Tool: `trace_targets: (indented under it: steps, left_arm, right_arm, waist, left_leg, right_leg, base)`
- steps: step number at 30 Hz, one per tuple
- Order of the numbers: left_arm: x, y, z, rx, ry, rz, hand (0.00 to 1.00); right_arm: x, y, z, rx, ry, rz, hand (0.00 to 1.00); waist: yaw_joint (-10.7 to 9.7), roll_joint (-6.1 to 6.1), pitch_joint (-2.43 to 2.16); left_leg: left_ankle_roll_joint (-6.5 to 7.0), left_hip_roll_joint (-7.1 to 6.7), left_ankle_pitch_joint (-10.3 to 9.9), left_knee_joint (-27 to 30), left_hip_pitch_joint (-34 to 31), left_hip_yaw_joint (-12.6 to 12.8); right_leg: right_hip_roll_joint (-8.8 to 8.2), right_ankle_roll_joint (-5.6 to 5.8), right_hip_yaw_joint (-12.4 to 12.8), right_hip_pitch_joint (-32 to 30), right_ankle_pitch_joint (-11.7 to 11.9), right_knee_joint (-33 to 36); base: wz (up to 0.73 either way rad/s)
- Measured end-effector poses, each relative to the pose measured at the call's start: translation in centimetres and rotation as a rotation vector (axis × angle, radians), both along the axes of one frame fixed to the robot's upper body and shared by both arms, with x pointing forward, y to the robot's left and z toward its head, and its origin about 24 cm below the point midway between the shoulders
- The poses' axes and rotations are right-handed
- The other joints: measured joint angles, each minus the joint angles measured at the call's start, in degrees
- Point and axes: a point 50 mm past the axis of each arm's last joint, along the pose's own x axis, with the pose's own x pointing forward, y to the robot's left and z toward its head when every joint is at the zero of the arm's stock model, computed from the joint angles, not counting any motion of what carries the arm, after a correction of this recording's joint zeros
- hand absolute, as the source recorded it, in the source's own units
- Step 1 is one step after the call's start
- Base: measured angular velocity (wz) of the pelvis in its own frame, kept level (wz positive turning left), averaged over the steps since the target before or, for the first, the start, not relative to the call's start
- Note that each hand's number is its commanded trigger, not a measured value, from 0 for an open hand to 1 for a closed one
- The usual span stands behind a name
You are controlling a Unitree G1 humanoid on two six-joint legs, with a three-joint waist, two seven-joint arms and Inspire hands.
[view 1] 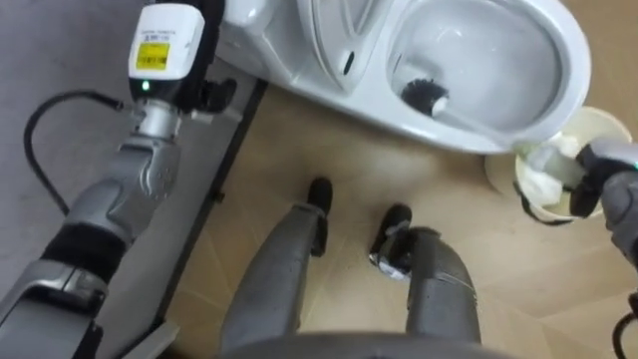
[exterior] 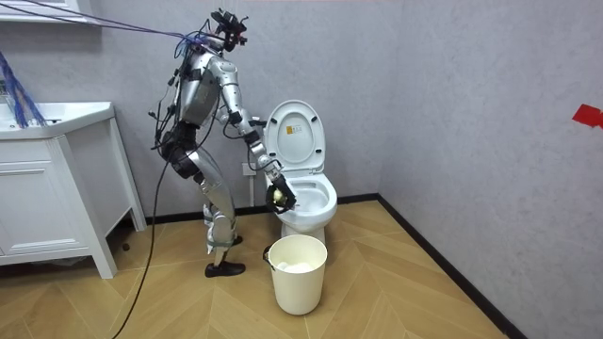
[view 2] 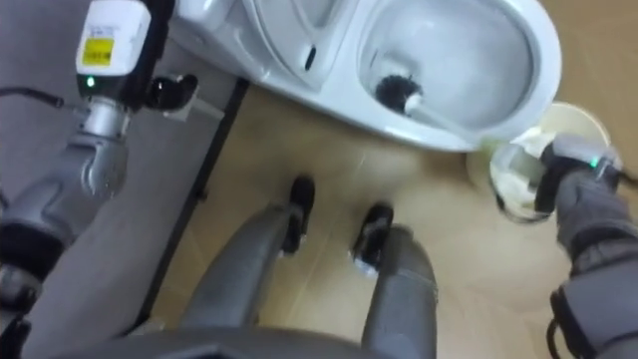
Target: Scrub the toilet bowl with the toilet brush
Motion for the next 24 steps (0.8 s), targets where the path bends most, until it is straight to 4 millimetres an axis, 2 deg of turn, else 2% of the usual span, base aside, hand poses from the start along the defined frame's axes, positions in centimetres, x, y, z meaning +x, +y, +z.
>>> trace_targets:
  steps: [5, 7, 10, 12, 16, 23, 24]
  left_arm:
    - [0.5, 0.0, 0.4, 0.005, -0.055, 0.024, 0.00]
    - [1.0, -0.5, 0.7, 0.020, -0.077, 0.025, 0.00]
    - [1.2, -0.6, 1.3, 0.017, -0.115, 0.030, 0.00]
    - [1.5, -0.7, 1.6, 0.021, -0.128, 0.031, 0.00]
    - [1.6, -0.5, 1.9, 0.030, -0.156, 0.058, 0.00]
    - [2.6, -0.5, 3.6, 0.020, -0.226, 0.082, 0.00]
    - [2.6, -0.3, 3.6, 0.028, -0.221, 0.099, 0.00]
  right_arm:
    - [1.7, 0.3, 1.6, -0.108, -0.050, 0.072, 1.00]
    - [2.5, 0.0, 2.7, -0.164, -0.081, 0.092, 1.00]
    - [3.8, 0.0, 4.3, -0.210, -0.138, 0.106, 1.00]
    - [4.0, -0.4, 5.0, -0.231, -0.154, 0.101, 1.00]
    - [4.3, -0.7, 5.8, -0.230, -0.210, 0.060, 1.00]
    - [5.9, -0.9, 7.9, -0.209, -0.297, 0.001, 1.00]
    - [6.0, -0.8, 7.9, -0.209, -0.299, 0.008, 1.00]
  waist:
    - [1.55, 0.80, 0.04]
    - [2.26, 1.07, 0.16]
    - [3.23, 1.57, 0.40]
    - [3.70, 1.45, 0.47]
    - [3.29, 0.92, 0.81]
    - [1.97, -0.03, 1.19]
    - [1.96, -0.33, 1.14]
  left_leg:
    - [-0.16, 0.07, -0.46, 1.32, -2.41, -0.02]
    - [-0.10, -0.11, -0.55, 2.05, -3.66, -0.01]
    - [-0.19, -0.18, -1.17, 4.06, -5.82, -0.07]
    - [-0.22, -0.75, -1.33, 4.46, -6.85, -0.18]
    - [-0.19, -1.83, -1.50, 5.91, -8.59, 0.22]
    - [-0.10, -2.03, -1.53, 9.12, -11.75, 0.39]
    - [-0.06, -2.03, -1.50, 9.21, -11.74, 0.43]
  right_leg:
    - [-0.28, -0.31, -0.55, -2.26, -0.36, 1.18]
    - [-1.38, -0.45, -1.12, -3.65, -1.24, 2.96]
    - [-1.55, -0.68, -1.51, -5.29, -1.85, 4.56]
    - [-2.05, -0.68, -1.43, -6.53, -2.50, 6.01]
    - [-3.81, -0.87, -0.94, -9.04, -3.99, 9.22]
    - [-5.29, -1.29, -1.18, -11.96, -4.89, 13.16]
    - [-5.32, -1.32, -1.18, -11.95, -4.86, 13.21]
  base:
    - [0.00]
    - [0.12]
    - [0.03]
    - [0.13]
    - [0.12]
    - [0.08]
    - [-0.05]
